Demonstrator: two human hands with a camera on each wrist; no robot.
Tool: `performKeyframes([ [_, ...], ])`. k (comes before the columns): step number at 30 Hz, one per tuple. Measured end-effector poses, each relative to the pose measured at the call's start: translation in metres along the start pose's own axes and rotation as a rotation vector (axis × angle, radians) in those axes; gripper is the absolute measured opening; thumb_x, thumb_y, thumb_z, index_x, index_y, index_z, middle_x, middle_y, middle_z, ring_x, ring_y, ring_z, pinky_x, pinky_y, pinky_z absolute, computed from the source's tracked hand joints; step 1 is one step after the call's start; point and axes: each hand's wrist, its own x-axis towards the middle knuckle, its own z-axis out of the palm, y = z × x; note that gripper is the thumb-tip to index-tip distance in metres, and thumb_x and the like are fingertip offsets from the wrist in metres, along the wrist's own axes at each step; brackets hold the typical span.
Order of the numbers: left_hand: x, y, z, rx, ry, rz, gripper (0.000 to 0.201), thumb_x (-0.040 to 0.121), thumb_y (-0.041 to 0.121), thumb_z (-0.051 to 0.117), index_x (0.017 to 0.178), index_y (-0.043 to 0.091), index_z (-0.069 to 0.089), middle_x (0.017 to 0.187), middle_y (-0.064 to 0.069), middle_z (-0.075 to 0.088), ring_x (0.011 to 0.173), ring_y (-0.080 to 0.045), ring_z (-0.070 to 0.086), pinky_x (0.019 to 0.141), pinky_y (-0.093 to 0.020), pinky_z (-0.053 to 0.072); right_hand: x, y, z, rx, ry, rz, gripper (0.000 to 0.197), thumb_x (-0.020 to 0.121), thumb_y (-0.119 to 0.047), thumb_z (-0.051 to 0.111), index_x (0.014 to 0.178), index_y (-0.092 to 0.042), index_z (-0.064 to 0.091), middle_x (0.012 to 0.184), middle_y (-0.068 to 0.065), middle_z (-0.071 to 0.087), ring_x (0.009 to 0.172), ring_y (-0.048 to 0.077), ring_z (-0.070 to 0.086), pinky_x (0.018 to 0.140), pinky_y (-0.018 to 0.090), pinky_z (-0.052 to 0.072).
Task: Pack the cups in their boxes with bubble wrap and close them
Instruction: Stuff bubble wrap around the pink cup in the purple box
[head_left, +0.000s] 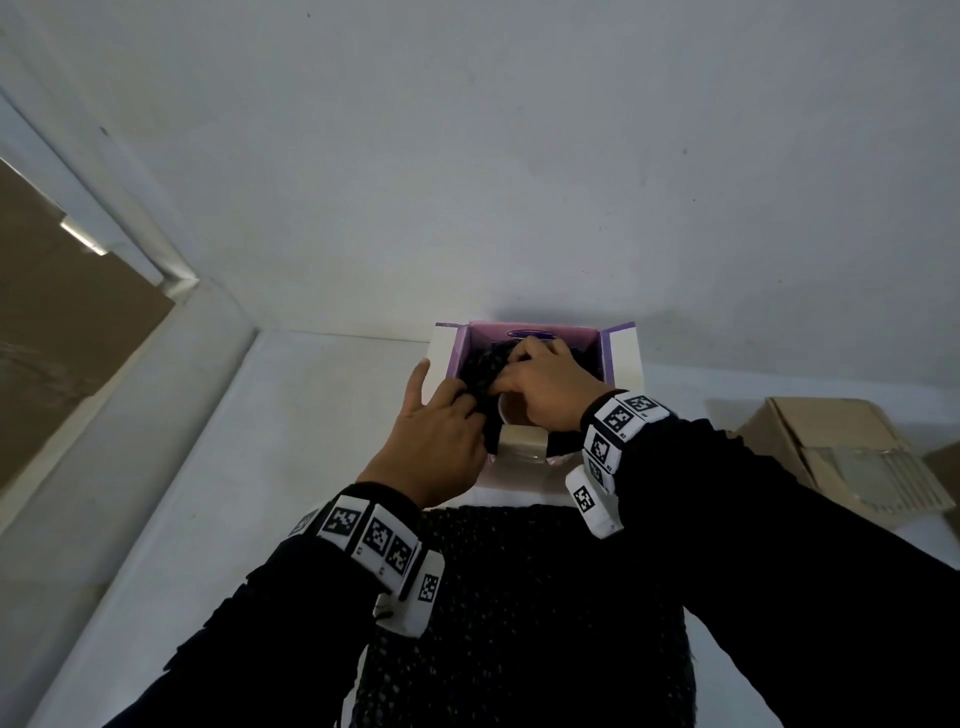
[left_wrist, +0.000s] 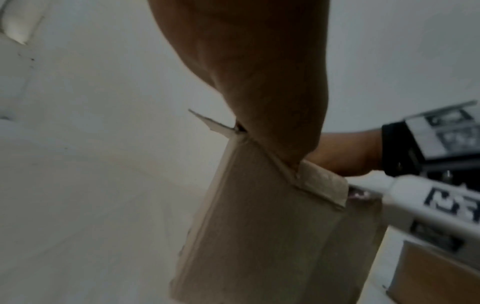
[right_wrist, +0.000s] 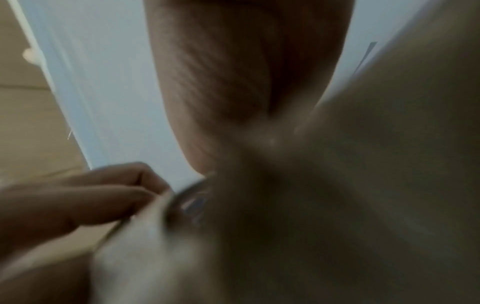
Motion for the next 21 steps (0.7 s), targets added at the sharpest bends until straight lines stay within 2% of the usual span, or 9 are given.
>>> performKeyframes([
  [3, -0.004, 0.003, 0.001, 0.0, 0.157, -0.02, 0.029, 0.092, 0.034, 0.038, 0.094, 0.019, 0.063, 0.093, 0.002, 0.056, 0.093, -0.021, 0.056, 0.11, -0.051, 0.023, 0.003, -0.001, -0.009, 0.169, 0.017, 0.01, 0.031, 0.083, -0.01, 0.053, 0.109, -0.024, 0.061, 0.115, 0.0, 0.06, 0.109, 0.025, 0.052, 0.094, 0.046, 0.041],
  [5, -0.008, 0.005, 0.005, -0.006, 0.215, -0.019, 0.027, 0.093, 0.034, 0.041, 0.1, 0.02, 0.063, 0.088, 0.004, 0.059, 0.087, -0.02, 0.058, 0.109, -0.048, 0.023, 0.005, -0.001, -0.012, 0.317, 0.072, 0.027, 0.036, 0.076, -0.004, 0.059, 0.106, -0.024, 0.054, 0.116, -0.002, 0.054, 0.094, 0.023, 0.056, 0.081, 0.042, 0.048],
  [6, -0.01, 0.006, 0.007, -0.01, 0.215, -0.008, 0.027, 0.094, 0.034, 0.042, 0.102, 0.02, 0.064, 0.085, 0.005, 0.061, 0.085, -0.019, 0.059, 0.111, -0.05, 0.021, 0.006, -0.002, -0.012, 0.329, 0.076, 0.023, 0.04, 0.075, -0.004, 0.06, 0.109, -0.025, 0.053, 0.119, -0.003, 0.053, 0.095, 0.023, 0.057, 0.081, 0.04, 0.049],
  [8, -0.013, 0.008, 0.012, -0.004, 0.185, 0.028, 0.027, 0.095, 0.031, 0.041, 0.098, 0.02, 0.066, 0.076, 0.006, 0.063, 0.077, -0.018, 0.06, 0.116, -0.054, 0.016, 0.007, -0.003, -0.009, 0.266, 0.044, 0.002, 0.043, 0.08, -0.009, 0.058, 0.12, -0.024, 0.054, 0.125, -0.001, 0.056, 0.106, 0.022, 0.056, 0.089, 0.036, 0.047],
  [11, -0.012, 0.008, 0.013, 0.036, 0.167, 0.06, 0.029, 0.095, 0.027, 0.04, 0.093, 0.019, 0.068, 0.068, 0.005, 0.058, 0.065, -0.018, 0.057, 0.116, -0.06, 0.013, 0.008, -0.004, -0.004, 0.147, -0.065, 0.022, 0.046, 0.086, -0.017, 0.05, 0.132, -0.022, 0.051, 0.129, 0.003, 0.059, 0.116, 0.025, 0.055, 0.096, 0.041, 0.044],
  [14, -0.011, 0.007, 0.012, 0.037, 0.189, 0.077, 0.028, 0.096, 0.028, 0.038, 0.091, 0.019, 0.065, 0.083, 0.003, 0.057, 0.064, -0.019, 0.058, 0.116, -0.059, 0.014, 0.008, -0.003, -0.006, 0.173, -0.015, 0.051, 0.044, 0.085, -0.017, 0.05, 0.129, -0.022, 0.05, 0.129, 0.005, 0.055, 0.114, 0.027, 0.053, 0.094, 0.042, 0.043],
  [16, -0.01, 0.007, 0.012, 0.041, 0.206, 0.076, 0.028, 0.096, 0.028, 0.039, 0.083, 0.02, 0.063, 0.076, 0.004, 0.054, 0.061, -0.019, 0.056, 0.115, -0.06, 0.015, 0.004, -0.003, -0.007, 0.147, 0.023, 0.052, 0.045, 0.085, -0.015, 0.051, 0.129, -0.022, 0.049, 0.131, 0.005, 0.051, 0.117, 0.027, 0.049, 0.093, 0.04, 0.039],
  [19, -0.012, 0.009, 0.011, 0.037, 0.196, 0.076, 0.034, 0.094, 0.028, 0.039, 0.071, 0.021, 0.062, 0.061, 0.007, 0.053, 0.06, -0.018, 0.055, 0.112, -0.064, 0.018, 0.0, -0.006, -0.01, -0.01, -0.117, 0.051, 0.048, 0.089, -0.017, 0.047, 0.137, -0.024, 0.047, 0.136, 0.005, 0.051, 0.127, 0.028, 0.042, 0.098, 0.045, 0.035],
  [21, -0.013, 0.01, 0.01, 0.043, 0.173, 0.067, 0.035, 0.093, 0.029, 0.038, 0.071, 0.022, 0.064, 0.059, 0.008, 0.054, 0.062, -0.017, 0.056, 0.111, -0.066, 0.019, -0.001, -0.008, -0.016, 0.016, -0.144, 0.079, 0.047, 0.09, -0.017, 0.047, 0.136, -0.025, 0.051, 0.137, 0.005, 0.051, 0.13, 0.029, 0.04, 0.101, 0.046, 0.035],
])
